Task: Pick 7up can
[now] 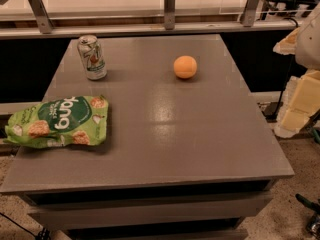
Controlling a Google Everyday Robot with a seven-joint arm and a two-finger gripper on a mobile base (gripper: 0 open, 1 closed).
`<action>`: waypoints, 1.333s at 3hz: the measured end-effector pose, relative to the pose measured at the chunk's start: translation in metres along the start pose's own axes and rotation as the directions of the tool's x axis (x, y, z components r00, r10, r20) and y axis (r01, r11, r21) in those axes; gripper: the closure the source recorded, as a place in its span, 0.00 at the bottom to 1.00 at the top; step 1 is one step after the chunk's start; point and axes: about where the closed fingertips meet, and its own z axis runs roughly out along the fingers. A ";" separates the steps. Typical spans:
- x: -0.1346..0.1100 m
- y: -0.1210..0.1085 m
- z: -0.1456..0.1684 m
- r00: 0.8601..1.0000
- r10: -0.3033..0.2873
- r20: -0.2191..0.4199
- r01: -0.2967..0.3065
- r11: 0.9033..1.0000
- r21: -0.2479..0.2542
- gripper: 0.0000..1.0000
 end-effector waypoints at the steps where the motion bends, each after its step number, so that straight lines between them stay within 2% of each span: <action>1: 0.000 0.000 0.000 1.000 0.000 0.000 0.000 1.000 0.000 0.00; 2: -0.013 -0.014 0.007 0.998 -0.022 0.053 0.023 1.000 -0.006 0.00; 3: -0.051 -0.045 0.027 0.987 -0.089 0.137 0.094 0.995 -0.028 0.00; 4: -0.120 -0.083 0.049 0.948 -0.169 0.270 0.185 0.982 -0.035 0.00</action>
Offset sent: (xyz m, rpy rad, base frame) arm 0.0409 0.0205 -0.0058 0.1053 -0.0054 0.0849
